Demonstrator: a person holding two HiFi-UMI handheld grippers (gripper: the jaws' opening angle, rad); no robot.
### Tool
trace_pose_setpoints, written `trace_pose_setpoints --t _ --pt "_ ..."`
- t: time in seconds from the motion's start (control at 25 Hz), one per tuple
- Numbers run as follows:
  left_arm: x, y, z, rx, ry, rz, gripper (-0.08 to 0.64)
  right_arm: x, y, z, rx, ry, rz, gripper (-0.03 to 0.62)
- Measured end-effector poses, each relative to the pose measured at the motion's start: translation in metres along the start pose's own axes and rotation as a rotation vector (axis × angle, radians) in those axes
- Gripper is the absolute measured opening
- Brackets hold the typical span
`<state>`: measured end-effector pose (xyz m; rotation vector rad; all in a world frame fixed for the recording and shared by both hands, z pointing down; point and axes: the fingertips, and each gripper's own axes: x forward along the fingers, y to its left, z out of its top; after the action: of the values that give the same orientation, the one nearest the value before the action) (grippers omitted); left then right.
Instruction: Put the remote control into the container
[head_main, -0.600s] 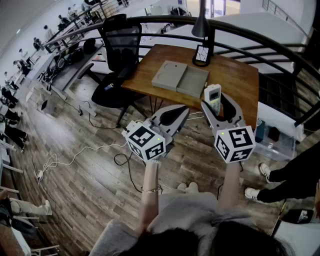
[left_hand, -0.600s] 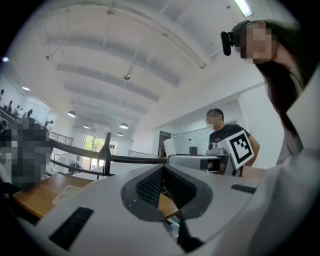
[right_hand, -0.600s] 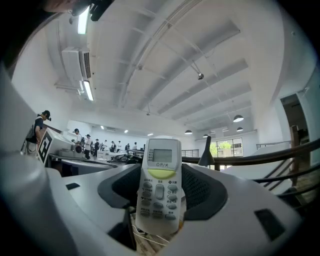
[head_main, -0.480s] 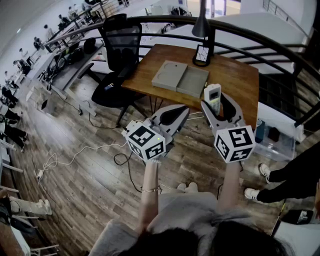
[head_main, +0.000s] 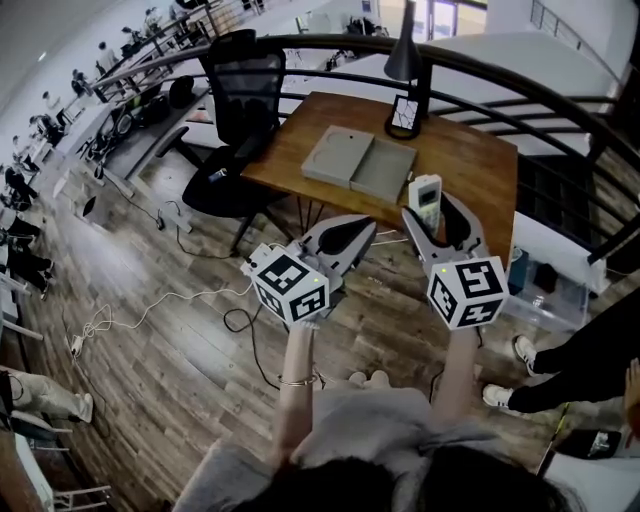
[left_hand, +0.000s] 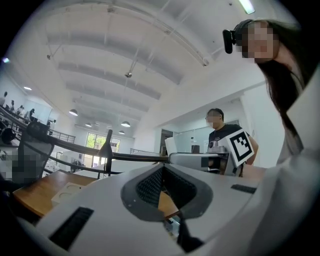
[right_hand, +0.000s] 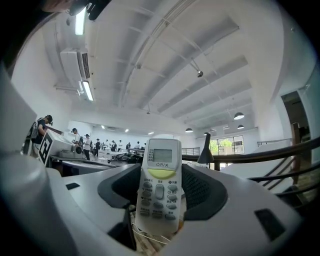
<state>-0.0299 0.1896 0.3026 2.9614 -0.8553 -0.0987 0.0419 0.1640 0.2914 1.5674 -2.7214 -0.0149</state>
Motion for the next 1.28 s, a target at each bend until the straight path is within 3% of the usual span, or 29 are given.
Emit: trace_pose_setpoints --t 0.72,1.28 --pt "0.029 0.007 -0.023 -0.020 0.043 0.053 0.003 0.016 -0.030 -0.029 0.027 0.054 0.079 0.249" --pt "0.047 0.035 -0.023 -0.025 0.047 0.029 0.003 0.040 -0.048 -0.027 0.021 0.056 0.057 0.249"
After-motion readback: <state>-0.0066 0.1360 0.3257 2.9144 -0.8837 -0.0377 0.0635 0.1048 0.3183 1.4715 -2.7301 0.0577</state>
